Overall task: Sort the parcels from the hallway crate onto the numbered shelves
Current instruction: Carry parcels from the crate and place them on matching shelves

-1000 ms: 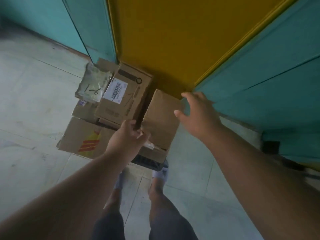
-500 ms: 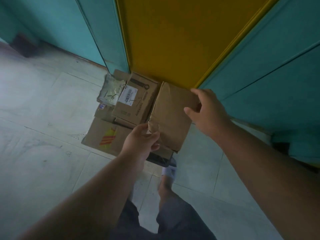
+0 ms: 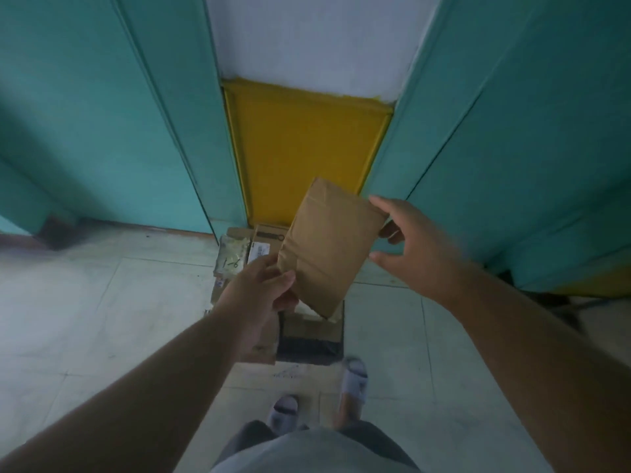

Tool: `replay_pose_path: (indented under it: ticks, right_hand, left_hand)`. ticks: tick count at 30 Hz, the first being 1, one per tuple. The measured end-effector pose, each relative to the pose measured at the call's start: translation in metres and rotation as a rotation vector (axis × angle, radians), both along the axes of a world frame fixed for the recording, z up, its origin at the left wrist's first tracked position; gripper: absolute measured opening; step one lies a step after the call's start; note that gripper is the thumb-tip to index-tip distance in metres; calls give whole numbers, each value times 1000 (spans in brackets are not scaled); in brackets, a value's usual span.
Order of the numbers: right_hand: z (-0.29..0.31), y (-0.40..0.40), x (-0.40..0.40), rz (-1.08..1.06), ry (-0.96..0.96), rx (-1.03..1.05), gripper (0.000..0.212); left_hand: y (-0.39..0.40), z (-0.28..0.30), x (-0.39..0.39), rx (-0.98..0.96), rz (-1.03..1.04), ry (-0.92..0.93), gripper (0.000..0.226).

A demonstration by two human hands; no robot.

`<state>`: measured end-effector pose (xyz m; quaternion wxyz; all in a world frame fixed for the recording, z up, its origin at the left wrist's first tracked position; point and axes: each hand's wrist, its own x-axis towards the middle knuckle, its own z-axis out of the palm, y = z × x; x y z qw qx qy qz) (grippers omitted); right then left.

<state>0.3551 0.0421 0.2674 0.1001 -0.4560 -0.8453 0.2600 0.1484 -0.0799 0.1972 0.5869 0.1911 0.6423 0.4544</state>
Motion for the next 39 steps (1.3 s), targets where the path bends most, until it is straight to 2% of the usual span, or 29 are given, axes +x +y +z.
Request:
replay_pose_path:
  ticks: [4,6,9,11,14,15,17,20,21,23,25,26,28,31,33,35,37,39]
  right_hand:
    - [41,-18,18,-119,-29,140,76]
    - [56,-23,29,-187,7,180,71]
    - [69,-32,54,-366,143,124,62]
    - [73,-41,77,-486,195,121,56]
    - [82,-60,117,-651,209,121,54]
    - [85,-67,134,-700,210,118,54]
    - [88,-81,174,-784,217,106,54]
    - [89,-108,250,-858,242,125,49]
    - [90,-120,278,-852,267,124,50]
    - [95,-148,333,-799,334,72,53]
    - [103,-179,387,-717,372,-42,69]
    - [107,-192,413,-690,379,-81,77]
    - [110,-212,465,-682,363,-93,78]
    - [110,-235,534,-789,383,-38,61]
    - [108,-242,572,-901,472,-4,46]
    - [107,-241,604,-1001,510,33,31]
    - [107,-234,636,-1071,497,63,24]
    - [109,-224,671,-1113,498,100,21]
  left_hand:
    - [0,34,7,82,-4,-51,11]
    - [3,50,19,123,24,-94,14]
    - [7,60,41,233,24,-187,30]
    - [3,69,59,310,-134,-157,47]
    - [3,78,95,344,-340,-80,90]
    - [3,81,112,350,-373,-60,94]
    - [4,86,153,359,-404,-34,79]
    - [3,94,227,368,-387,-57,21]
    - [0,97,254,350,-359,-80,12]
    - [-7,98,309,275,-290,-134,16]
    - [-17,97,367,192,-254,-154,22]
    - [-22,96,396,162,-266,-177,24]
    - [-32,92,451,129,-331,-237,26]
    - [-48,96,521,146,-435,-285,22]
    - [-53,97,554,221,-502,-321,26]
    - [-51,101,584,308,-615,-338,46]
    - [-42,104,616,385,-755,-281,66]
    - [-24,102,655,390,-828,-224,76]
